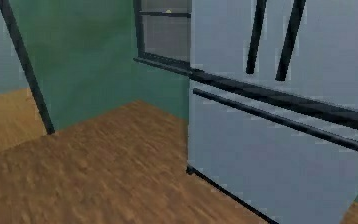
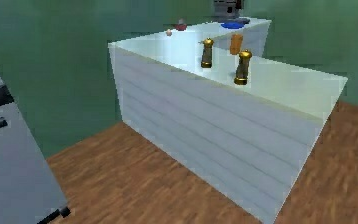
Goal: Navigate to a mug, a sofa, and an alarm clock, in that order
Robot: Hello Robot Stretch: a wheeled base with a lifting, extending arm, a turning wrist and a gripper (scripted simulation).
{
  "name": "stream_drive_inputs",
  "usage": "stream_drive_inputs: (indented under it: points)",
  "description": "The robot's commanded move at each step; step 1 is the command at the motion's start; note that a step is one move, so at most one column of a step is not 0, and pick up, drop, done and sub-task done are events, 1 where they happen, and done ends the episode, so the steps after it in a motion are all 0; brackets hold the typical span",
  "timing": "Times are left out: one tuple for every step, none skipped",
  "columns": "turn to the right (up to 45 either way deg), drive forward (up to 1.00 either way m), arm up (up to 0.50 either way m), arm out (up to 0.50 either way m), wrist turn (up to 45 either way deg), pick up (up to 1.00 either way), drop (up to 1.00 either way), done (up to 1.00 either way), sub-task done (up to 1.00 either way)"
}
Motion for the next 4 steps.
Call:
stream_drive_inputs:
  points:
    - [0.0, 0.20, 0.00, 0.00, 0.0, 0.00, 0.00, 0.00, 0.00]
    - [-45.0, 0.00, 0.00, 0.00, 0.0, 0.00, 0.00, 0.00, 0.00]
    - [0.0, 0.75, 0.00, 0.00, 0.0, 0.00, 0.00, 0.00, 0.00]
    - [-30.0, 0.00, 0.00, 0.00, 0.0, 0.00, 0.00, 0.00, 0.00]
